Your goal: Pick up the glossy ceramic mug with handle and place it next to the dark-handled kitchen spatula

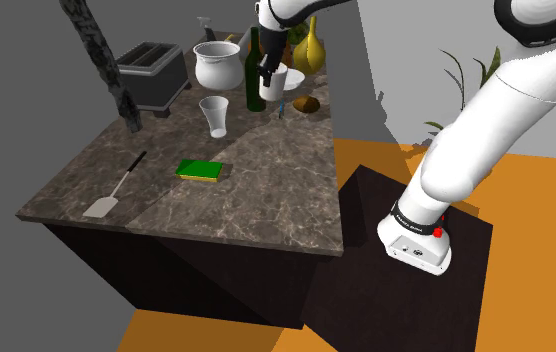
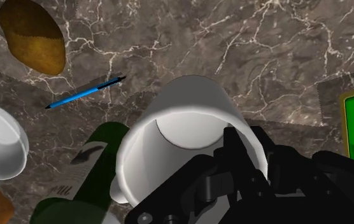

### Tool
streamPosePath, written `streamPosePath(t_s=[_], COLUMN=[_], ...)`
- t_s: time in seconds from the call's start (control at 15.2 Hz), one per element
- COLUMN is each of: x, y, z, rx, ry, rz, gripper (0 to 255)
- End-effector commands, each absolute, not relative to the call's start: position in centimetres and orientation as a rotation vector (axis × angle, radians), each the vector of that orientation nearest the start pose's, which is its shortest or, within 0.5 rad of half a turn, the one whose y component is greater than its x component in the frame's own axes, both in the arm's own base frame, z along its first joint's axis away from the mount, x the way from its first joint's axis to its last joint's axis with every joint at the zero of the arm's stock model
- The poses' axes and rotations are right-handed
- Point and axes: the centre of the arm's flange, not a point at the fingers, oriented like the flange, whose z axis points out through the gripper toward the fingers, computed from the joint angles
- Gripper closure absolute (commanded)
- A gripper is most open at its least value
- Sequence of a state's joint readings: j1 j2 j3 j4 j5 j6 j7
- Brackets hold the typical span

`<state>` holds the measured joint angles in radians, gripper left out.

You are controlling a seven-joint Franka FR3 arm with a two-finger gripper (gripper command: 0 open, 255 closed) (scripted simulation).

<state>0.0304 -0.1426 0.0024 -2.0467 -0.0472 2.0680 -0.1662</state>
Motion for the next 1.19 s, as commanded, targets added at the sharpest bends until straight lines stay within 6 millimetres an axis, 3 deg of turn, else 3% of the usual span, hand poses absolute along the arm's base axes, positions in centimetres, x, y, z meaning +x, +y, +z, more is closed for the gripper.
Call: streamPosePath(t_s=[0.0, 1.12], x=[52.9, 52.0], y=[4.1, 26.5], z=[52.0, 52.1], rx=[-3.167, -3.167], ry=[-0.345, -0.345], rz=[-0.257, -0.257], gripper=[255, 255])
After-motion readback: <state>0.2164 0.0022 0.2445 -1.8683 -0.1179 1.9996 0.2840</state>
